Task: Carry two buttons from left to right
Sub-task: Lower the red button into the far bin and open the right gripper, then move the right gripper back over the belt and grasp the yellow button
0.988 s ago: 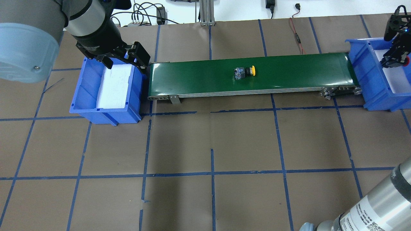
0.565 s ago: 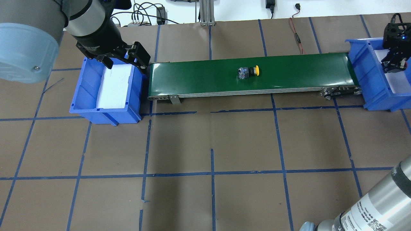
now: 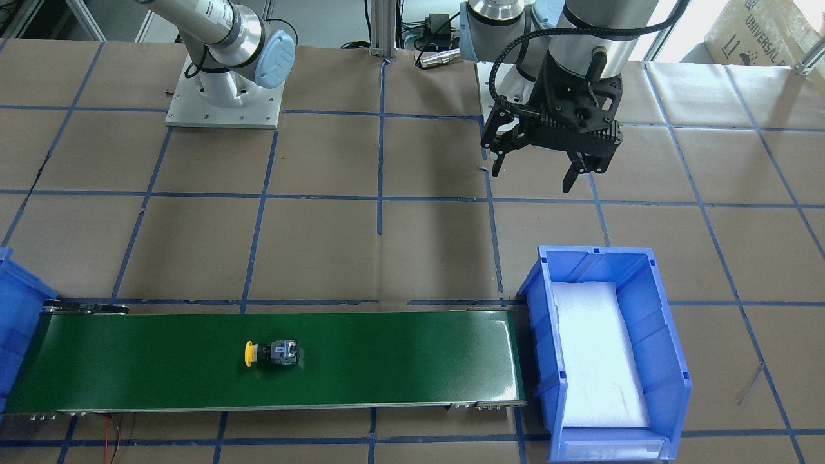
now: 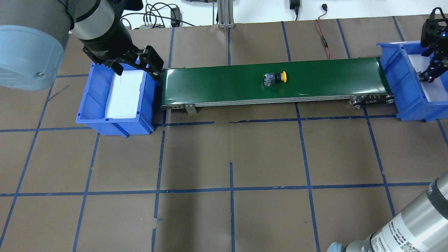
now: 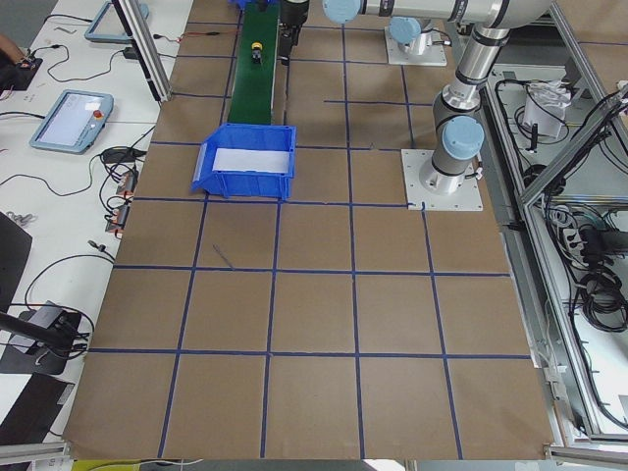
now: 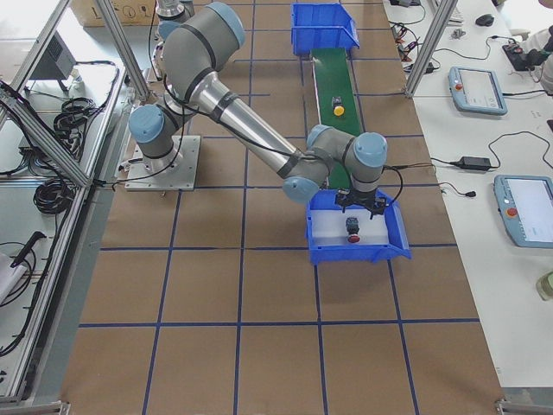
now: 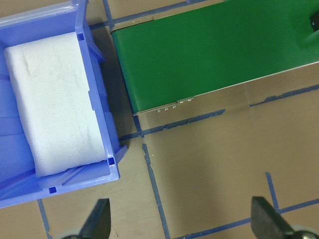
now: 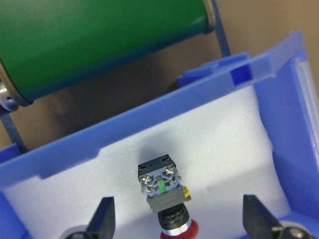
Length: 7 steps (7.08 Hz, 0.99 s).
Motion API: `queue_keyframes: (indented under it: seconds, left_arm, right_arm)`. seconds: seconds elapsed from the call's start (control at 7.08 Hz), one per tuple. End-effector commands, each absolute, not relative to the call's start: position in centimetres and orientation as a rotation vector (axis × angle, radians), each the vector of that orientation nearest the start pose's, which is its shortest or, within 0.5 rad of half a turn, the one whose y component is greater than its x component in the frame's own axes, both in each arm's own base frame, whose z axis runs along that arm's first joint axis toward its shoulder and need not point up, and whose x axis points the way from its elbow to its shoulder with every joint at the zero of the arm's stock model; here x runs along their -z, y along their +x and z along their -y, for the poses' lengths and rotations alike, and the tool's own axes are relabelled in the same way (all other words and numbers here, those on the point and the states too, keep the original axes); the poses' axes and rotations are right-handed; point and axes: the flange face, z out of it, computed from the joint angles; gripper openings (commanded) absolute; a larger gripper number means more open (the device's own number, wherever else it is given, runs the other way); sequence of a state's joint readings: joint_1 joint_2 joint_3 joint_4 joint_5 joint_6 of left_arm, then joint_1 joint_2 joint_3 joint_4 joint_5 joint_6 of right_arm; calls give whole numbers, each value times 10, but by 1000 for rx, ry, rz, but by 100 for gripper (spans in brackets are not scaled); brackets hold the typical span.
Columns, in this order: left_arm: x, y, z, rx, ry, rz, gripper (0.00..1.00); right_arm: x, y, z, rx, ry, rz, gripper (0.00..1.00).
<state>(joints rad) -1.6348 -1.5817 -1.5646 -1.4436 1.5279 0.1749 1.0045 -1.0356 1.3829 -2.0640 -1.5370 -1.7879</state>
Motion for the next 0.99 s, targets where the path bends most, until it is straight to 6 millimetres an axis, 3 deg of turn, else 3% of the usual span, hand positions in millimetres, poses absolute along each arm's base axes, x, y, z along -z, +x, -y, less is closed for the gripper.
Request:
queue_keyframes:
  seconds: [0.0, 0.14, 0.28, 0.42, 0.56, 0.71, 0.85]
  left_arm:
    - [-499, -170, 498, 198, 383, -3148, 100]
    - [-499, -170, 498, 198, 383, -3148, 100]
    - [-499, -170, 498, 198, 380, -3149, 100]
    - [-499, -170, 498, 196, 380, -3149, 100]
    - [-498, -170, 498, 196, 380, -3149, 100]
    - [-498, -169, 498, 194, 380, -3149, 100]
    - [-498, -169, 498, 196, 380, -3149, 100]
  right_arm:
    - [-397, -157, 655, 154, -1947, -2613, 96]
    - [-404, -97, 655, 133, -1854, -2606, 99]
    - [-407, -28, 653, 117, -1935, -2510, 97]
    - [-393, 37, 641, 67, -2017, -2405, 96]
    - [-383, 72, 630, 62, -2057, -2352, 96]
    - [-373, 78, 626, 78, -1992, -2406, 97]
    - [-366, 106, 623, 79, -2025, -2383, 97]
